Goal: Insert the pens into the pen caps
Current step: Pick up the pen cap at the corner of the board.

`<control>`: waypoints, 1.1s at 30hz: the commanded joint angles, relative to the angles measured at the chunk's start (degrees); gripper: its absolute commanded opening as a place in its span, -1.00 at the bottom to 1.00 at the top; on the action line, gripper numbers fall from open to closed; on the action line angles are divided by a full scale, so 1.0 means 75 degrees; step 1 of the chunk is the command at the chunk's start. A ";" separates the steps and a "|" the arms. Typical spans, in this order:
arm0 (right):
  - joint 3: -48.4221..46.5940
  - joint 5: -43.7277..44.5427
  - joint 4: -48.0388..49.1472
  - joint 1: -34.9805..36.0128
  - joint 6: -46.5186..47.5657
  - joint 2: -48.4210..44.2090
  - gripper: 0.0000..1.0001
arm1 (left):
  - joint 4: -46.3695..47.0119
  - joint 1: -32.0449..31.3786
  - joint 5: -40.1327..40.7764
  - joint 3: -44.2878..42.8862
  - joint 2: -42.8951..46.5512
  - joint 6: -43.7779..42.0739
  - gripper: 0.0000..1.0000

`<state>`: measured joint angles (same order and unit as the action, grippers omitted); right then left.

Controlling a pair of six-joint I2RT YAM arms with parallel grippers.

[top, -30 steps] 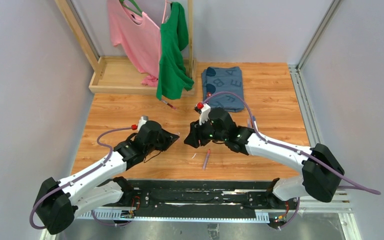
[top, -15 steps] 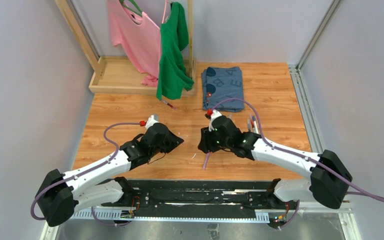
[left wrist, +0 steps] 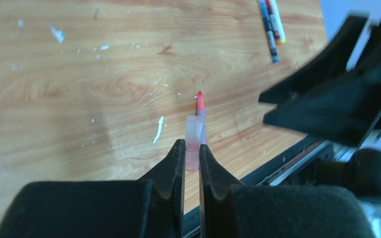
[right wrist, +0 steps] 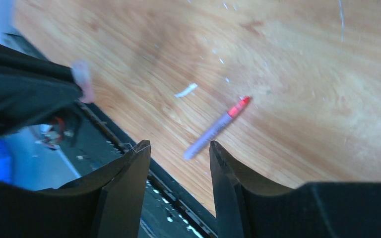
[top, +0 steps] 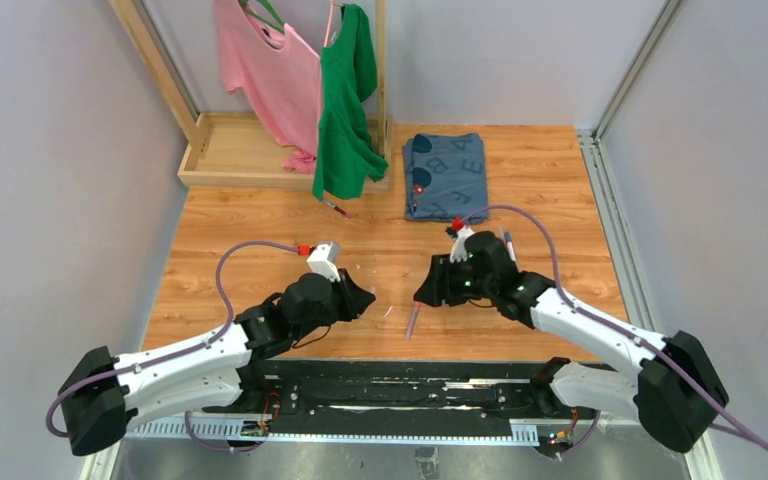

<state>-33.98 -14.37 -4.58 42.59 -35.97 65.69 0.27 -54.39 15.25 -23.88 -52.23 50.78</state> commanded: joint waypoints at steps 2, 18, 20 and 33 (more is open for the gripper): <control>-0.0582 -0.2406 0.0308 -0.0798 0.0305 -0.0559 -0.02 | 0.1273 -0.0369 -0.0104 0.0458 0.1089 -0.3030 -0.99; -0.2212 -0.3350 -0.1890 -0.0325 0.0884 0.0484 -0.17 | 0.1362 -0.1670 -0.0426 -0.0294 0.0257 -0.5257 -0.99; -0.2191 -0.3492 -0.1736 -0.0267 0.0849 0.0610 -0.16 | 0.1423 -0.1800 -0.0396 -0.0322 0.0154 -0.5223 -0.99; -0.2083 -0.3742 -0.1194 -0.0059 0.0545 0.1080 -0.30 | 0.1651 -0.2194 -0.0132 -0.0354 0.0056 -0.5223 -0.99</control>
<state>-49.25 -41.04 -15.35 41.28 -30.96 72.99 9.82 -69.67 12.91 -24.56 -51.64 12.53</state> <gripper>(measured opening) 0.373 0.134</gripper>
